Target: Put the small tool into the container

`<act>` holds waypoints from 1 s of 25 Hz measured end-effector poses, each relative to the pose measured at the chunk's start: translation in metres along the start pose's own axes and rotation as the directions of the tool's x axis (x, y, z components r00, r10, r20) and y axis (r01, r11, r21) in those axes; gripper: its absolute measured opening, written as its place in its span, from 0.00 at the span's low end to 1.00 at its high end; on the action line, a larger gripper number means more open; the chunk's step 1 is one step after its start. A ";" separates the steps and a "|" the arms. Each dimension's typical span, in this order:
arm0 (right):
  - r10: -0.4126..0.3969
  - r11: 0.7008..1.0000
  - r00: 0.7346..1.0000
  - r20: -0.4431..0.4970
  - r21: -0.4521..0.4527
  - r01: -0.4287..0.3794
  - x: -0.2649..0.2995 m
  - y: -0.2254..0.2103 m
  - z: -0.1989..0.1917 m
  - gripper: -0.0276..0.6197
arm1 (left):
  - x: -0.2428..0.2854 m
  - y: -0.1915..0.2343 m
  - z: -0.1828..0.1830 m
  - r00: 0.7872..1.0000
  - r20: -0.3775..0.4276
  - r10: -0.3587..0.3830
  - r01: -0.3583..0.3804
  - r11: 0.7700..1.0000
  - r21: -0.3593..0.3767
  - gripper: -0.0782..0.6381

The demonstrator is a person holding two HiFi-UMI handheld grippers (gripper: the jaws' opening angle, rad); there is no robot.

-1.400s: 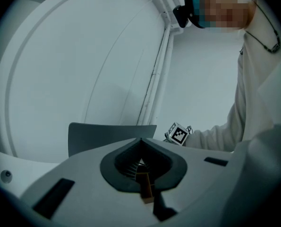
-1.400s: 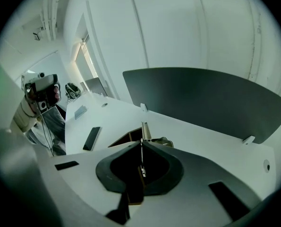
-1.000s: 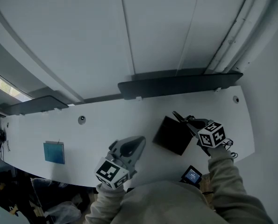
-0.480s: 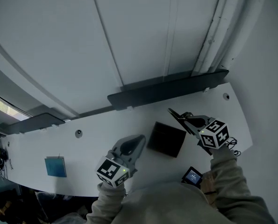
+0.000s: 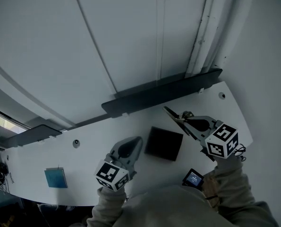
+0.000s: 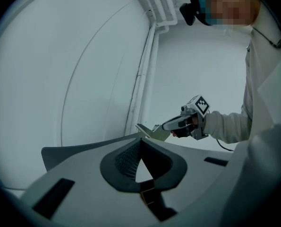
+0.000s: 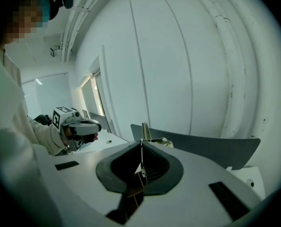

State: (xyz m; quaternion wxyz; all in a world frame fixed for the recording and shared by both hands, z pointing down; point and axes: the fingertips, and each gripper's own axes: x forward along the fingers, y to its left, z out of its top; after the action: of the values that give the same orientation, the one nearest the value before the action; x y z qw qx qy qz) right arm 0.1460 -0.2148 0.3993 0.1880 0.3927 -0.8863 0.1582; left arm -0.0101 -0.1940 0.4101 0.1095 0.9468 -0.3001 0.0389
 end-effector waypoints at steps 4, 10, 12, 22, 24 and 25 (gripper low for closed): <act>0.004 1.000 1.000 0.024 -0.002 -0.004 -0.009 0.013 0.011 0.09 | -0.002 0.004 0.004 1.000 0.012 0.001 -0.001 1.000 -0.001 0.11; 0.004 1.000 1.000 0.020 0.003 -0.004 -0.011 0.022 0.009 0.09 | -0.004 0.008 0.005 1.000 0.020 0.009 -0.009 1.000 0.000 0.11; -0.001 1.000 1.000 0.017 0.013 0.001 -0.012 0.022 0.006 0.09 | -0.003 0.008 0.006 1.000 0.019 0.008 -0.008 1.000 -0.001 0.11; 0.001 1.000 1.000 0.011 0.005 -0.001 -0.009 0.022 0.007 0.09 | 0.001 -0.005 0.001 1.000 0.016 -0.010 0.010 1.000 -0.004 0.11; 0.002 1.000 1.000 0.009 0.000 -0.002 -0.008 0.022 0.006 0.09 | 0.005 -0.014 0.000 1.000 0.014 -0.027 0.026 1.000 0.015 0.11; 0.001 1.000 1.000 0.009 -0.003 -0.001 -0.008 0.022 0.006 0.09 | 0.006 -0.018 0.000 0.999 0.014 -0.034 0.034 0.999 0.022 0.11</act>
State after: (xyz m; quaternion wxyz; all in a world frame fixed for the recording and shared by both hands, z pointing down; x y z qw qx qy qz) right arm 0.1326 -0.1984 0.3876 0.1844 0.3927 -0.8876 0.1550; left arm 0.0052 -0.1832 0.4074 0.0978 0.9531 -0.2845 0.0333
